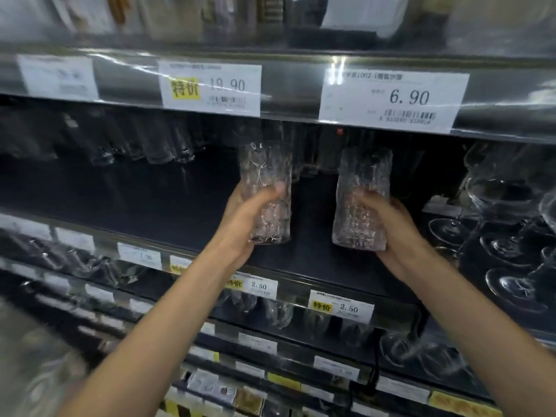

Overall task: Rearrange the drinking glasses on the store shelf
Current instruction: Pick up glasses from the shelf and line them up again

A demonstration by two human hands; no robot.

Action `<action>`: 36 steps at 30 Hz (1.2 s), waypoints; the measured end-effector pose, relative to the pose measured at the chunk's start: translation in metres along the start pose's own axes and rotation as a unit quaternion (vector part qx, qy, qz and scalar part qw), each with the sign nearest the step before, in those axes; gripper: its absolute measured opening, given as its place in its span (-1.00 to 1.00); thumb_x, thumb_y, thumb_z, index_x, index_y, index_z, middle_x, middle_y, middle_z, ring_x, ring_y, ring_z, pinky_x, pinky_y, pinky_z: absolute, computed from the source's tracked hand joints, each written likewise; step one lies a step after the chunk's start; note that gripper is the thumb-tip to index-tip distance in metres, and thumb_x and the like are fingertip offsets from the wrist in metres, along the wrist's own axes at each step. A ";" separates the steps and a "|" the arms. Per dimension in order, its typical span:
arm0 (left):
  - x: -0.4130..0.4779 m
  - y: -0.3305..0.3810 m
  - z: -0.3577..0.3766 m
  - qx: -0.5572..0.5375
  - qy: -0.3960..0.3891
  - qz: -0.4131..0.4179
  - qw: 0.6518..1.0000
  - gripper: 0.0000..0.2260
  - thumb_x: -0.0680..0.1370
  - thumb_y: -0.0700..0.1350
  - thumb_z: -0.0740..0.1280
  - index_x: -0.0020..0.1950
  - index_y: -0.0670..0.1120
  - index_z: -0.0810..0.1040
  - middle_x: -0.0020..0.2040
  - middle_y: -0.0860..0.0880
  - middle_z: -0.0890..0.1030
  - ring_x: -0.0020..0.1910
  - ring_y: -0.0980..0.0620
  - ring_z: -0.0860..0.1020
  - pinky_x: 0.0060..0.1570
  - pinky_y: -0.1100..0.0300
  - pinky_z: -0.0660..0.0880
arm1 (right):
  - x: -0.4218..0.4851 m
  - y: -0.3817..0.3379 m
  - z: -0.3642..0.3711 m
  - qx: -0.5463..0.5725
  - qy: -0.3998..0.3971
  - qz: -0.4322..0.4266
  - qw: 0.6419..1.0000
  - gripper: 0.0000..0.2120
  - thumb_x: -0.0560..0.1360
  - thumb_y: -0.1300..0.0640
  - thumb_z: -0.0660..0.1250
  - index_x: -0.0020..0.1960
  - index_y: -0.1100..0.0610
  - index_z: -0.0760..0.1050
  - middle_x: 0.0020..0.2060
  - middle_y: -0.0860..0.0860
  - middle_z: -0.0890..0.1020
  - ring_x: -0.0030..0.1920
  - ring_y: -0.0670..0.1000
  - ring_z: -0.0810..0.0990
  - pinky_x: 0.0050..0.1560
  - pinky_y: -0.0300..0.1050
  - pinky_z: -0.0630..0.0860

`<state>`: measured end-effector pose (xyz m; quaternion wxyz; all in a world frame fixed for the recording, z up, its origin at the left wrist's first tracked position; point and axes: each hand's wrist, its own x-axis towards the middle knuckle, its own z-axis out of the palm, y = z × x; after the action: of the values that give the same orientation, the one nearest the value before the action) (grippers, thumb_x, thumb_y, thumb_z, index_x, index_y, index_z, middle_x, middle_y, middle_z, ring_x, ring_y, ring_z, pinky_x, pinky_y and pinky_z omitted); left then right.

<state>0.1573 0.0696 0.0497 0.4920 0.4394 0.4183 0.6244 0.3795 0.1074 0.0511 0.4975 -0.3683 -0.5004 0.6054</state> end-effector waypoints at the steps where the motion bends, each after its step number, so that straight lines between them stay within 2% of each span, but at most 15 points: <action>1: -0.012 0.003 -0.005 -0.006 0.021 0.005 1.000 -0.41 0.32 0.09 0.51 0.30 -0.08 0.52 -0.03 0.02 0.68 -0.04 -0.01 0.63 0.07 -0.01 0.54 | -0.005 -0.003 0.008 0.010 -0.019 0.004 1.000 -0.38 0.29 -0.10 0.48 0.31 0.08 0.53 0.01 -0.03 0.72 0.05 -0.02 0.69 0.11 -0.03 0.56; 5: -0.061 0.010 -0.023 -0.017 0.101 0.022 0.995 -0.30 0.35 0.24 0.48 0.33 -0.16 0.48 -0.06 -0.13 0.65 -0.17 -0.14 0.65 -0.03 -0.13 0.61 | -0.030 0.001 0.039 0.019 -0.109 0.005 0.994 -0.53 0.36 -0.22 0.39 0.16 0.03 0.61 -0.03 -0.02 0.72 0.00 0.00 0.69 0.09 -0.01 0.61; 7: -0.088 0.014 -0.031 -0.020 0.135 0.014 0.990 -0.26 0.35 0.28 0.42 0.33 -0.21 0.47 -0.06 -0.21 0.62 -0.20 -0.20 0.65 -0.08 -0.17 0.63 | -0.042 0.012 0.056 0.003 -0.148 0.015 0.989 -0.37 0.27 -0.33 0.48 0.18 0.05 0.61 0.01 0.02 0.71 0.05 0.08 0.68 0.10 0.08 0.60; 9: -0.117 0.016 -0.041 -0.024 0.167 0.015 0.986 -0.28 0.38 0.27 0.38 0.33 -0.24 0.47 -0.05 -0.22 0.60 -0.18 -0.18 0.62 -0.15 -0.07 0.63 | -0.052 0.023 0.076 0.001 -0.182 0.031 0.983 -0.26 0.21 -0.37 0.52 0.21 0.08 0.60 0.07 0.07 0.70 0.11 0.15 0.67 0.16 0.15 0.59; 13: -0.172 0.022 -0.064 -0.015 0.271 0.027 0.962 -0.33 0.36 0.26 0.39 0.24 -0.24 0.54 -0.09 -0.19 0.63 -0.18 -0.15 0.62 -0.24 0.05 0.60 | -0.071 0.042 0.121 0.004 -0.257 0.060 0.965 -0.29 0.29 -0.34 0.49 0.26 0.10 0.58 0.12 0.08 0.69 0.16 0.11 0.66 0.25 0.13 0.53; 16: -0.207 0.027 -0.084 0.005 0.330 0.048 0.943 -0.43 0.39 0.27 0.39 0.14 -0.17 0.61 -0.10 -0.19 0.64 -0.19 -0.17 0.62 -0.14 -0.04 0.57 | -0.084 0.054 0.156 0.007 -0.302 0.097 0.948 -0.43 0.37 -0.25 0.46 0.25 0.07 0.58 0.13 0.04 0.69 0.17 0.05 0.65 0.25 0.09 0.56; 18: -0.230 0.032 -0.096 0.010 0.366 0.058 0.929 -0.49 0.39 0.28 0.40 0.08 -0.12 0.65 -0.10 -0.19 0.64 -0.19 -0.18 0.61 -0.06 -0.10 0.57 | -0.094 0.062 0.179 -0.010 -0.344 0.099 0.934 -0.45 0.32 -0.28 0.48 0.22 -0.05 0.56 0.09 -0.24 0.68 0.15 -0.22 0.62 0.29 0.01 0.47; 20: -0.251 0.038 -0.109 0.027 0.406 0.064 0.911 -0.39 0.36 0.34 0.44 0.17 -0.12 0.62 0.03 -0.18 0.66 -0.03 -0.20 0.62 0.15 -0.24 0.53 | -0.105 0.066 0.202 -0.009 -0.379 0.094 0.921 -0.45 0.26 -0.33 0.46 0.17 -0.16 0.50 -0.03 -0.46 0.62 0.03 -0.46 0.54 0.19 -0.21 0.37; 21: -0.261 0.041 -0.116 0.030 0.422 0.067 0.903 -0.33 0.34 0.35 0.44 0.24 -0.12 0.60 0.10 -0.18 0.66 0.05 -0.22 0.61 0.23 -0.31 0.48 | -0.109 0.068 0.214 -0.013 -0.397 0.093 0.913 -0.34 0.21 -0.39 0.46 0.23 -0.16 0.49 0.05 -0.43 0.61 0.09 -0.43 0.54 0.22 -0.20 0.36; 23: -0.279 0.047 -0.128 0.031 0.441 0.082 0.893 -0.30 0.38 0.34 0.43 0.34 -0.10 0.53 0.22 -0.20 0.63 0.18 -0.26 0.60 0.25 -0.36 0.44 | -0.118 0.072 0.238 -0.033 -0.419 0.092 0.903 -0.06 0.13 -0.50 0.43 0.41 -0.11 0.41 0.29 -0.27 0.54 0.25 -0.27 0.49 0.31 -0.11 0.32; 24: -0.287 0.050 -0.136 0.035 0.448 0.089 0.889 -0.30 0.39 0.34 0.42 0.37 -0.07 0.51 0.26 -0.19 0.61 0.25 -0.26 0.57 0.28 -0.35 0.42 | -0.122 0.073 0.249 -0.033 -0.424 0.092 0.901 -0.02 0.12 -0.52 0.42 0.44 -0.10 0.39 0.32 -0.24 0.52 0.28 -0.25 0.48 0.31 -0.12 0.31; 28: -0.311 0.062 -0.171 0.035 0.468 0.102 0.877 -0.34 0.43 0.32 0.39 0.39 -0.08 0.50 0.28 -0.24 0.59 0.28 -0.34 0.53 0.26 -0.40 0.41 | -0.133 0.081 0.296 -0.025 -0.454 0.100 0.885 -0.24 0.18 -0.45 0.39 0.32 -0.18 0.43 0.18 -0.36 0.52 0.08 -0.47 0.45 0.08 -0.30 0.31; 30: -0.318 0.068 -0.192 0.040 0.480 0.101 0.871 -0.34 0.42 0.34 0.38 0.38 -0.05 0.52 0.29 -0.19 0.59 0.30 -0.29 0.53 0.31 -0.36 0.38 | -0.136 0.083 0.319 -0.027 -0.459 0.100 0.882 -0.36 0.20 -0.42 0.40 0.22 -0.21 0.47 0.14 -0.37 0.54 0.03 -0.51 0.49 0.04 -0.33 0.31; 34: -0.319 0.082 -0.241 0.046 0.482 0.107 0.868 -0.39 0.44 0.28 0.35 0.35 -0.08 0.54 0.24 -0.19 0.63 0.25 -0.27 0.57 0.25 -0.27 0.47 | -0.130 0.101 0.370 -0.036 -0.459 0.099 0.882 -0.12 0.18 -0.48 0.44 0.40 -0.11 0.44 0.30 -0.20 0.56 0.29 -0.21 0.51 0.35 -0.02 0.38; 36: -0.316 0.091 -0.269 0.045 0.466 0.109 0.877 -0.42 0.46 0.24 0.33 0.32 -0.12 0.56 0.20 -0.24 0.64 0.17 -0.27 0.61 0.16 -0.23 0.54 | -0.126 0.108 0.397 -0.038 -0.443 0.105 0.889 -0.06 0.17 -0.51 0.44 0.43 -0.08 0.41 0.31 -0.19 0.55 0.31 -0.19 0.50 0.37 0.00 0.38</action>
<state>-0.0824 -0.2801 0.0220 0.1483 0.1619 0.5765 0.7870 0.0090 -0.1102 0.0300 0.1430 -0.1310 -0.6499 0.7349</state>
